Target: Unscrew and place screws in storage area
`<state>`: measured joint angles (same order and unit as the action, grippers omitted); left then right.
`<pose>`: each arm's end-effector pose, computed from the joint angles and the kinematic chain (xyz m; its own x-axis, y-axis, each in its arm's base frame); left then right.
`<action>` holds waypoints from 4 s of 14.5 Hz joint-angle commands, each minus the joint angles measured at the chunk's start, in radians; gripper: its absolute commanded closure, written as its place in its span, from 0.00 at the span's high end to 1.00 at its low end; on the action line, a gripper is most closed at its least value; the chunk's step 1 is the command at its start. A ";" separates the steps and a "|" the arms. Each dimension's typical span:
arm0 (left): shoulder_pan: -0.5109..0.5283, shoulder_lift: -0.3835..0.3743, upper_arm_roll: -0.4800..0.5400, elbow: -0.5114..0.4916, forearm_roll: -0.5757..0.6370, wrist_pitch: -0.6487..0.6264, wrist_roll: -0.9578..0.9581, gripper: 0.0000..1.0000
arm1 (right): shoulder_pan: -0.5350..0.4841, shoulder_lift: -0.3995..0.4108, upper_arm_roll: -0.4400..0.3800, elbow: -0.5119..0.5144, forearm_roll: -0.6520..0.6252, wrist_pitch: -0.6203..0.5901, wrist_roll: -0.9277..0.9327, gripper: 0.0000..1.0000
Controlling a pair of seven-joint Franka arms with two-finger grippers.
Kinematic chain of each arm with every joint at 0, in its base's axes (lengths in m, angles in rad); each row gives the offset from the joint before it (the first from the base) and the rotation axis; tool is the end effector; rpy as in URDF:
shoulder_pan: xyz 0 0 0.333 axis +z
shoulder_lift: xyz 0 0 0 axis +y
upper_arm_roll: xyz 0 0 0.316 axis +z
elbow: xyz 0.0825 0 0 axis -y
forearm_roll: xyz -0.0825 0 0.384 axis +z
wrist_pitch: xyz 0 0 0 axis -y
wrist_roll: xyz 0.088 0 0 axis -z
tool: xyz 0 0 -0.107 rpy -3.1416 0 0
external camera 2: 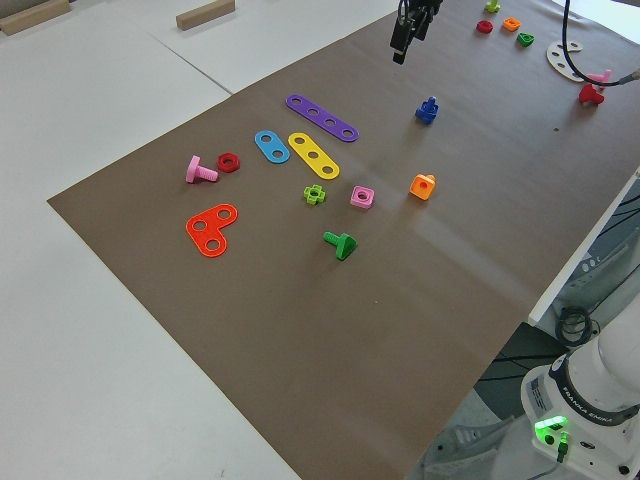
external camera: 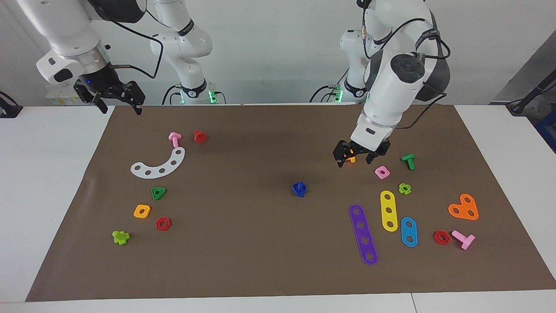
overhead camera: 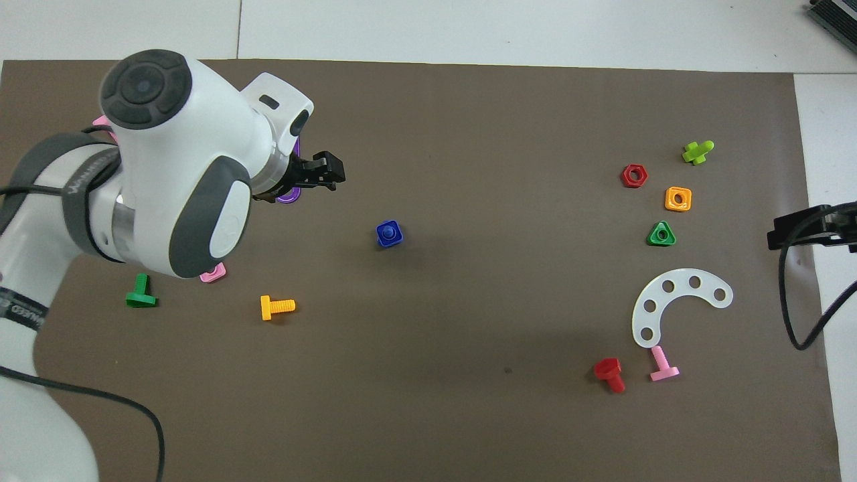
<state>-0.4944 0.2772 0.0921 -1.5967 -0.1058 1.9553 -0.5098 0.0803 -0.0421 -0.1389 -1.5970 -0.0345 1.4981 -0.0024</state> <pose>0.5960 -0.2677 0.4799 0.9896 0.1399 0.0341 0.1356 -0.9851 0.1059 0.5324 -0.0368 0.6288 0.9967 -0.0581 -0.0572 -0.0566 -0.9980 0.0285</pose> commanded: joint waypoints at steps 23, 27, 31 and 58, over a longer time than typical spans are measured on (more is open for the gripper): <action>-0.191 0.189 0.020 -0.164 -0.012 0.353 -0.110 0.47 | -0.002 -0.022 -0.004 -0.032 0.004 -0.004 0.010 1.00; -0.190 0.188 0.020 -0.163 -0.012 0.350 -0.111 0.27 | -0.002 -0.024 -0.004 -0.034 0.004 -0.004 0.009 1.00; -0.190 0.186 0.023 -0.149 -0.017 0.298 -0.118 0.17 | -0.004 -0.025 -0.004 -0.034 0.004 -0.004 0.009 1.00; 0.131 0.011 0.028 -0.340 -0.058 0.258 0.384 0.11 | 0.462 0.368 0.012 0.192 0.054 0.286 0.571 1.00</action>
<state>-0.3556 0.3713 0.1205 -1.7834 -0.1431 2.1038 -0.1529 0.4980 0.1680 -0.1227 -1.5414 -0.0199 1.7531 0.4755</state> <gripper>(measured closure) 0.529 0.000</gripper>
